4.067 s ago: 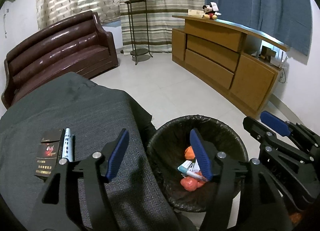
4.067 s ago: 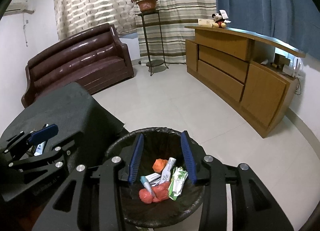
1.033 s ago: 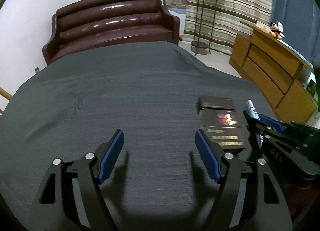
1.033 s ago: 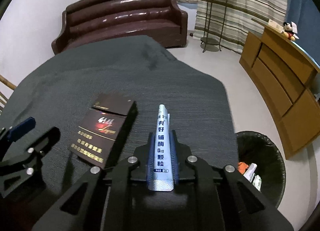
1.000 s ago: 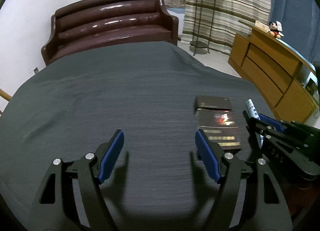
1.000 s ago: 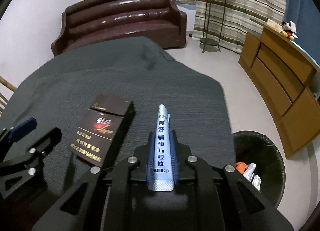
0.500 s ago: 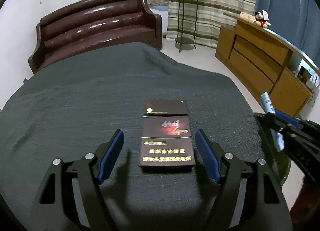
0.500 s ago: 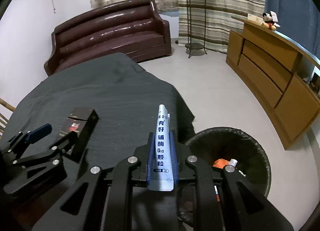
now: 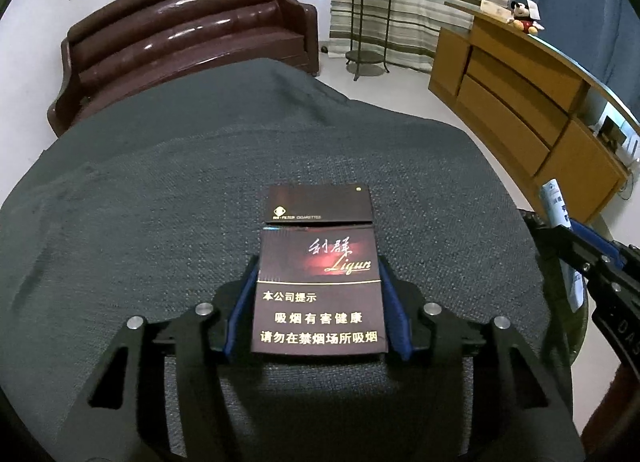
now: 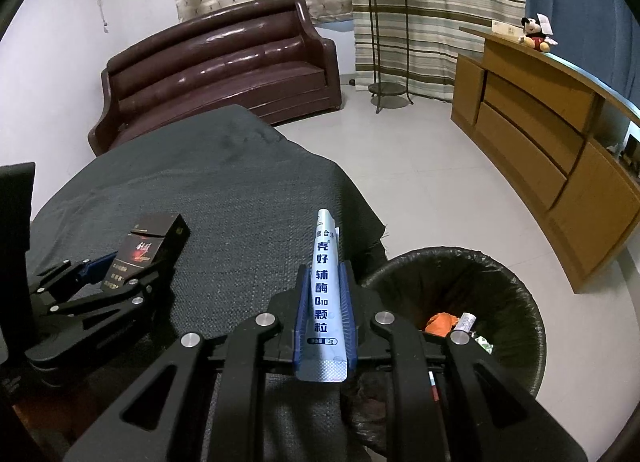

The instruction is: Collect trash

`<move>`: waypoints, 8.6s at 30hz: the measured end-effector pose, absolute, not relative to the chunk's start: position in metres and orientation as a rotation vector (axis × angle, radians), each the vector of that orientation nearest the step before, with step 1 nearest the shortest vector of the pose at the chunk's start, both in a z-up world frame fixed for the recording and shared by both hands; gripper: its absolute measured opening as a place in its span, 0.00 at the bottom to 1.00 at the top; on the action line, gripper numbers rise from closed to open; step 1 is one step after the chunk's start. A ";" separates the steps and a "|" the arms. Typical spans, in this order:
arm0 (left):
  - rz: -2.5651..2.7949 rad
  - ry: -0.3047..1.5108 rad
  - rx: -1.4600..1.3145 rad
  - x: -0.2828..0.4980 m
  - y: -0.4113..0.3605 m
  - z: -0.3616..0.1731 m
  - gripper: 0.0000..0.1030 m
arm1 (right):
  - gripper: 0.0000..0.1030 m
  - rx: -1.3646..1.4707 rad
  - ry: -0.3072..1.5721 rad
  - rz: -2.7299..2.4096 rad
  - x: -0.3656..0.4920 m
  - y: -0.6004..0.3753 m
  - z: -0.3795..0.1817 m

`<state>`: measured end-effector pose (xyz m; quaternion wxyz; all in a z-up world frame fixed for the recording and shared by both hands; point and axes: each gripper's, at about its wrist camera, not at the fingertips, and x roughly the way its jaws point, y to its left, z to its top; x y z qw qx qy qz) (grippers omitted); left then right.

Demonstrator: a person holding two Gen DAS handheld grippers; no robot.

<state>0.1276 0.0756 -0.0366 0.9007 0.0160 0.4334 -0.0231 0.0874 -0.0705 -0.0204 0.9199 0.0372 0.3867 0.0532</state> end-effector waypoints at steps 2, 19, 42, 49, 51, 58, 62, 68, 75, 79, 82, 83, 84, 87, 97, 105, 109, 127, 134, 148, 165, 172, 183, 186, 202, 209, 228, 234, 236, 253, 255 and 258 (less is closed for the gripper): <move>-0.050 0.891 0.033 0.126 0.076 -0.036 0.52 | 0.16 0.076 0.794 0.109 0.087 -0.072 -0.021; -0.105 0.734 0.035 0.082 0.052 0.002 0.52 | 0.16 0.080 0.731 0.054 0.049 -0.097 -0.012; -0.251 0.634 0.117 0.043 -0.038 0.015 0.52 | 0.16 0.111 0.678 -0.091 0.002 -0.162 -0.007; -0.276 0.627 0.145 0.042 -0.057 0.009 0.52 | 0.16 0.134 0.674 -0.107 0.002 -0.172 -0.007; -0.272 0.616 0.157 0.044 -0.062 0.008 0.52 | 0.16 0.138 0.665 -0.107 0.003 -0.172 -0.006; -0.268 0.618 0.176 0.056 -0.076 0.001 0.52 | 0.16 0.132 0.642 -0.110 0.006 -0.172 -0.007; -0.270 0.629 0.192 0.062 -0.082 -0.003 0.52 | 0.16 0.140 0.647 -0.109 0.012 -0.173 -0.011; -0.269 0.664 0.196 0.075 -0.090 -0.011 0.52 | 0.16 0.145 0.657 -0.114 0.018 -0.174 -0.018; -0.265 0.690 0.199 0.088 -0.096 -0.016 0.52 | 0.16 0.165 0.669 -0.121 0.029 -0.181 -0.023; -0.266 0.717 0.202 0.095 -0.097 -0.021 0.53 | 0.16 0.173 0.674 -0.125 0.033 -0.183 -0.027; -0.268 0.729 0.207 0.097 -0.098 -0.023 0.53 | 0.18 0.179 0.680 -0.125 0.035 -0.184 -0.030; -0.267 0.730 0.209 0.099 -0.100 -0.022 0.56 | 0.20 0.183 0.682 -0.126 0.035 -0.186 -0.031; -0.266 0.732 0.210 0.099 -0.101 -0.022 0.60 | 0.22 0.188 0.683 -0.127 0.035 -0.187 -0.032; -0.266 0.731 0.209 0.100 -0.101 -0.021 0.63 | 0.30 0.195 0.681 -0.130 0.035 -0.189 -0.032; -0.258 0.719 0.207 0.100 -0.103 -0.021 0.68 | 0.42 0.198 0.665 -0.147 0.033 -0.191 -0.028; -0.244 0.689 0.203 0.092 -0.095 -0.020 0.75 | 0.55 0.167 0.625 -0.174 0.023 -0.191 -0.020; -0.240 0.677 0.196 0.087 -0.091 -0.015 0.76 | 0.58 0.155 0.612 -0.185 0.016 -0.191 -0.016; -0.208 0.648 0.149 0.034 -0.047 0.006 0.80 | 0.61 0.113 0.555 -0.191 -0.024 -0.170 0.008; -0.176 0.617 0.138 0.013 -0.031 0.020 0.84 | 0.65 0.088 0.529 -0.190 -0.043 -0.159 0.017; -0.137 0.576 0.080 -0.016 -0.008 0.044 0.84 | 0.65 0.062 0.481 -0.173 -0.070 -0.146 0.032; -0.139 0.570 0.079 -0.023 -0.009 0.045 0.84 | 0.65 0.061 0.462 -0.169 -0.075 -0.143 0.033; -0.139 0.569 0.079 -0.025 -0.010 0.045 0.84 | 0.65 0.061 0.463 -0.169 -0.075 -0.143 0.033; -0.141 0.570 0.080 -0.025 -0.011 0.045 0.84 | 0.65 0.061 0.463 -0.169 -0.075 -0.143 0.033; -0.141 0.571 0.079 -0.025 -0.012 0.045 0.84 | 0.65 0.060 0.463 -0.170 -0.075 -0.143 0.033; -0.140 0.571 0.078 -0.024 -0.011 0.045 0.84 | 0.65 0.061 0.464 -0.169 -0.075 -0.144 0.034; -0.142 0.571 0.081 -0.027 -0.013 0.044 0.84 | 0.65 0.062 0.464 -0.169 -0.074 -0.144 0.035; -0.145 0.579 0.079 -0.029 -0.018 0.043 0.86 | 0.65 0.061 0.471 -0.167 -0.074 -0.144 0.027; -0.153 0.568 0.091 -0.028 -0.025 0.040 0.88 | 0.65 0.060 0.476 -0.166 -0.077 -0.143 0.021; -0.160 0.566 0.093 -0.030 -0.027 0.039 0.90 | 0.65 0.061 0.477 -0.166 -0.076 -0.143 0.021; -0.157 0.605 0.080 -0.016 -0.025 0.032 0.91 | 0.65 0.060 0.478 -0.166 -0.076 -0.143 0.022; -0.153 0.615 0.079 -0.014 -0.025 0.031 0.91 | 0.65 0.059 0.479 -0.165 -0.076 -0.143 0.022; -0.148 0.628 0.083 -0.012 -0.023 0.028 0.91 | 0.68 0.059 0.481 -0.164 -0.077 -0.141 0.021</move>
